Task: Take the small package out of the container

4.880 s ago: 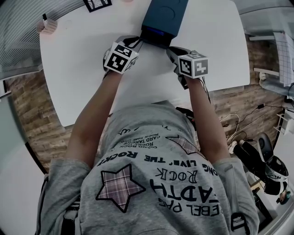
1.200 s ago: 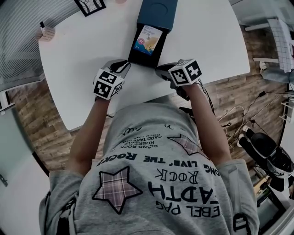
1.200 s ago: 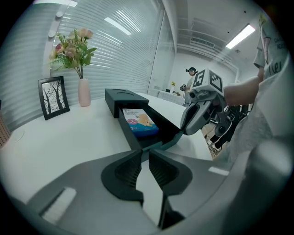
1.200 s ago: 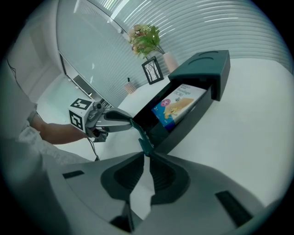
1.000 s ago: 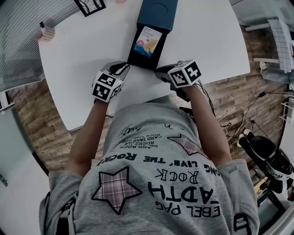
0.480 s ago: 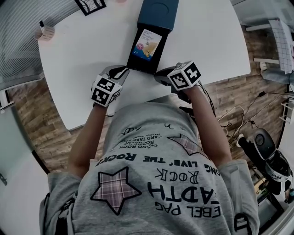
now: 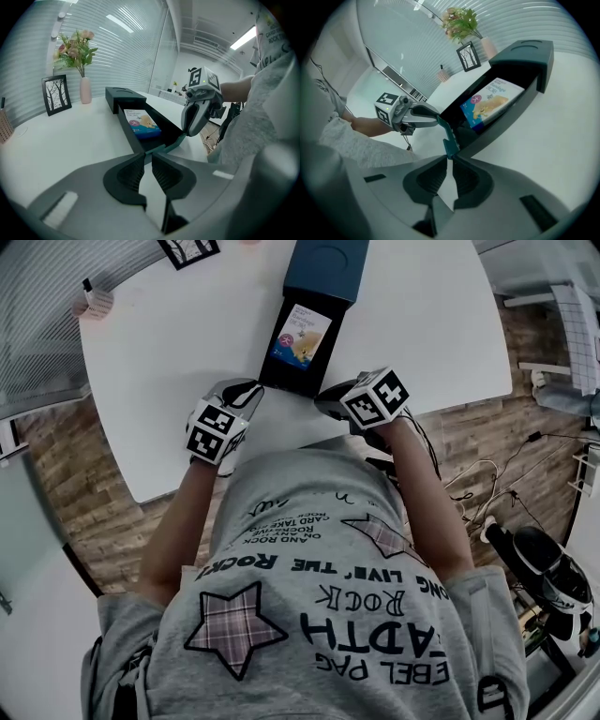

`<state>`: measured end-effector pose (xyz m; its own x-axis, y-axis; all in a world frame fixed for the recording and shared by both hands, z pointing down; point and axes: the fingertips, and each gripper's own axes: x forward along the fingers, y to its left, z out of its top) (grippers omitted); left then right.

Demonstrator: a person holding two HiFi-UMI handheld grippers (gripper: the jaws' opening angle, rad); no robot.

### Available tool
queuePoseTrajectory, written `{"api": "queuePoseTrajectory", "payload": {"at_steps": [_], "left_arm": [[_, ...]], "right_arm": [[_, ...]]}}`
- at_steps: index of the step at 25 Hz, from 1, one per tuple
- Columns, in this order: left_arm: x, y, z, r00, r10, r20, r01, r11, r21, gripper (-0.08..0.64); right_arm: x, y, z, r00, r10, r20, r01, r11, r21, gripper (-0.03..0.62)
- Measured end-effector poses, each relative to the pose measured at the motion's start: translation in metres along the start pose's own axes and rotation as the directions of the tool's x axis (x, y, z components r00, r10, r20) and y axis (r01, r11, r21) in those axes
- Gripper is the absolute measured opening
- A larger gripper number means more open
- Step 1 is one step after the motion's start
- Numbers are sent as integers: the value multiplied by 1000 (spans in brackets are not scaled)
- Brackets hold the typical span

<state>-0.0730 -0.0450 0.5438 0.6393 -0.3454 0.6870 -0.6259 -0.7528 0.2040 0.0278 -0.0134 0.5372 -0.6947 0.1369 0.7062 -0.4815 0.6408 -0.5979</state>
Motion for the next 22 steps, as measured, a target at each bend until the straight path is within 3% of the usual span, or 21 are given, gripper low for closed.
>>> {"api": "queuePoseTrajectory", "payload": {"at_steps": [16,22], "left_arm": [[0,-3,-2,1000,-3,2,3,1000,-12,60],[-1,-2,0,1000,8,-4,-8,998,-56,61]], "right_arm": [[0,1,-3,1000,11,-18,-11,1000,-10,44],[-5,2,0,999,48,-22,-48,999,7,44]]}}
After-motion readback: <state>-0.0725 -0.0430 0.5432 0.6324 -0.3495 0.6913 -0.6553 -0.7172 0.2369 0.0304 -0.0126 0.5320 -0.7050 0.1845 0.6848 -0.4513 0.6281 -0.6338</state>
